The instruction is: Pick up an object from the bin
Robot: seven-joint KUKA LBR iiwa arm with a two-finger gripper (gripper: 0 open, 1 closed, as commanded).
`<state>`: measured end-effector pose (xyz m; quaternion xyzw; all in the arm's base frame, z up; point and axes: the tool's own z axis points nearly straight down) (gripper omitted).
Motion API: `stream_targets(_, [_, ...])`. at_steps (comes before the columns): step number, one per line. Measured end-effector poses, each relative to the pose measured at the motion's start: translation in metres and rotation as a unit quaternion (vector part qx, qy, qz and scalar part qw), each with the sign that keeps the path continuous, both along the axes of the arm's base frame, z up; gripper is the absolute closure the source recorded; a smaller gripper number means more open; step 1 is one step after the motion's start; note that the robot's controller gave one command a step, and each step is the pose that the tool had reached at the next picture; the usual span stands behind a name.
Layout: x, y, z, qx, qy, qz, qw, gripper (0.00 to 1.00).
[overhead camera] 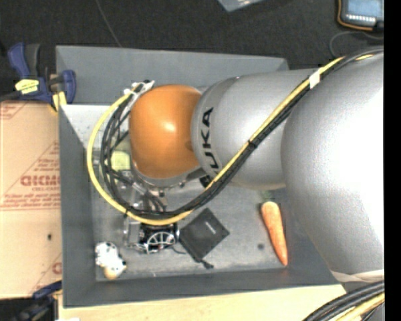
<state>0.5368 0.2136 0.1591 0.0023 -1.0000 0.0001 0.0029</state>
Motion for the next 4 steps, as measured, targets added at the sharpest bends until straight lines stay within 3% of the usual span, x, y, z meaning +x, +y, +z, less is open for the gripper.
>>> stream_targets(2, [-0.003, -0.015, -0.006, 0.001, -0.0034, 0.010, 0.9999, 0.00])
stream_targets(3, [-0.002, -0.050, -0.028, 0.002, -0.0043, 0.004, 1.0000, 0.00])
stream_targets(4, [-0.022, -0.080, -0.084, 0.001, -0.0030, -0.022, 0.9998, 1.00])
